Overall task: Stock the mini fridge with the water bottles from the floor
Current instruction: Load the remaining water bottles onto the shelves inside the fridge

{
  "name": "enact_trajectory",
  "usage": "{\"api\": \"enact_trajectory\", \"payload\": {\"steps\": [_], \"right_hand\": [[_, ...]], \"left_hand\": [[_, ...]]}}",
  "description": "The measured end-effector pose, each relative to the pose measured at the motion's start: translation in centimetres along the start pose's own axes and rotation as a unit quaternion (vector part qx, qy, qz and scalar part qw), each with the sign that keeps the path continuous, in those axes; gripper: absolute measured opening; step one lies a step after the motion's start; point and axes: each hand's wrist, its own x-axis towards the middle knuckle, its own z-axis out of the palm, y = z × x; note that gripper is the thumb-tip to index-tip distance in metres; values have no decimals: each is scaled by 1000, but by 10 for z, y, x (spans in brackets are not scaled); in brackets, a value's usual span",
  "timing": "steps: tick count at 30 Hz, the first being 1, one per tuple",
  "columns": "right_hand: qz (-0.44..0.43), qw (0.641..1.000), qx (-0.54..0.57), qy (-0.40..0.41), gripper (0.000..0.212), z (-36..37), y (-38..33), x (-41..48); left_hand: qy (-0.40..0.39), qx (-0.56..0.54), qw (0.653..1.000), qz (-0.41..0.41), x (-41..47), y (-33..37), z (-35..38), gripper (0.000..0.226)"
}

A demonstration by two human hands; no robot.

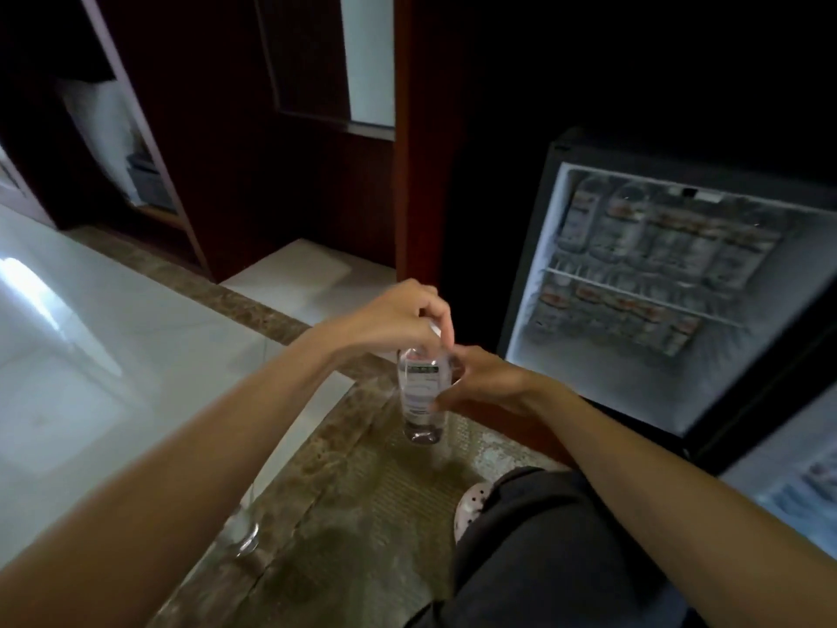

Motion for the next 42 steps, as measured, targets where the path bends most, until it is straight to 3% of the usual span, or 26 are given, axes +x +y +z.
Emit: {"api": "enact_trajectory", "payload": {"steps": [8,11,13,20,24,28,33,38,42], "right_hand": [[-35,978,88,184,57,-72,54,-11],[-25,967,74,243,45,-100,75,-7],[-16,958,78,275,48,-117,92,-3],[54,944,38,322,60,-164,160,26],[99,927,54,358,55,-181,211,58],[140,902,78,400,66,-202,254,87],[134,882,123,434,77,-233,292,124],[107,883,101,446,77,-252,308,155],[86,875,125,459,72,-256,307,167]], "left_hand": [[-72,72,990,101,101,72,20,18],[-78,53,990,109,139,80,32,22],[-75,31,991,107,161,82,44,25],[-38,-44,996,75,233,52,95,30],[-61,42,996,52,268,15,135,61],[-70,95,993,-8,307,-14,163,48],[-35,63,997,-41,356,-34,198,36],[-20,47,994,-93,380,-53,220,55],[-13,-4,994,-111,382,-55,224,58]]}}
